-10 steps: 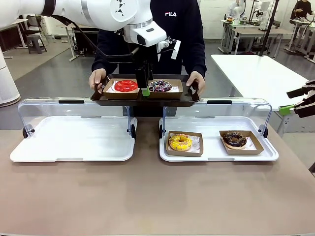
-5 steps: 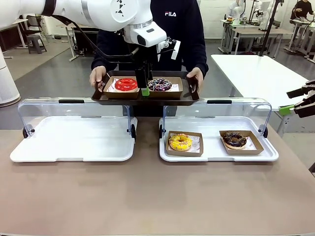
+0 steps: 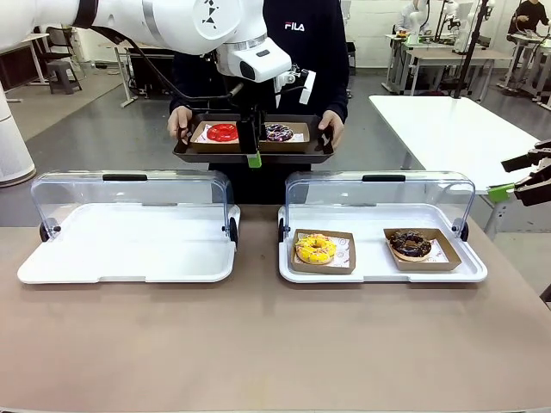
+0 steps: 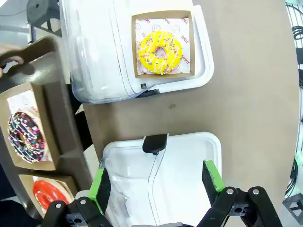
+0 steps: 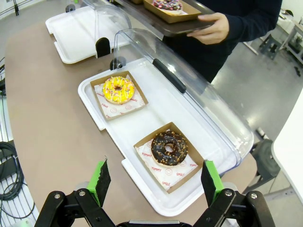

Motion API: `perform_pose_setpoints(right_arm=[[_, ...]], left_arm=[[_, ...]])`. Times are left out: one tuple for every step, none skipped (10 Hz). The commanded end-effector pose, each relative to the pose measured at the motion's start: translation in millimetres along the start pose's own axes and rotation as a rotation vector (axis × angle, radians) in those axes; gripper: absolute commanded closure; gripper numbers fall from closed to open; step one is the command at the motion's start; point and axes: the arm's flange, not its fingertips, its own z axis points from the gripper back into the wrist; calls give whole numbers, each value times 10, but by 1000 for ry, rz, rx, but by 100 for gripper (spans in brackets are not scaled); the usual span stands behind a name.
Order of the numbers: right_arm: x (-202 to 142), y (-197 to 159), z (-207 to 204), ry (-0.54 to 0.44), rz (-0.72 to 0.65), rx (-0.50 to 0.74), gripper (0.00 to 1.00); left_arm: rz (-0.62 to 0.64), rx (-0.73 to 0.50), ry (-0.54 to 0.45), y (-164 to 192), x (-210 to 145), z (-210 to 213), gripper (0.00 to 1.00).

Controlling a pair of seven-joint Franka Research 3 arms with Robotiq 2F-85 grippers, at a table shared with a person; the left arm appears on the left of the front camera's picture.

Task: Provide the desired donut to the person.
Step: Place the picked Paper togo box onto the Handle tray extended by the person.

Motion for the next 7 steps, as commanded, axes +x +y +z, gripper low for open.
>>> perform_pose_setpoints(right_arm=[[-19,-3,-30,-21,2,10,0],[-19,-3,-30,-21,2,10,0],[-19,-3,-30,-21,2,10,0],[-19,-3,-30,-21,2,10,0],[-19,-3,-30,-21,2,10,0],[-19,-3,-30,-21,2,10,0],[-19,-3,-30,-21,2,10,0]], left_arm=[[13,20,3,9,19,6,0],[0,0,0,0,0,0,0],[52,-5,-53,-135,-233,263,0],[101,-41,-136,-317,-640,399,0],[168,-75,-138,-478,-1032,374,0],[180,-81,-215,-674,-1318,331,0],[214,-66,-280,-872,-1577,272,0]])
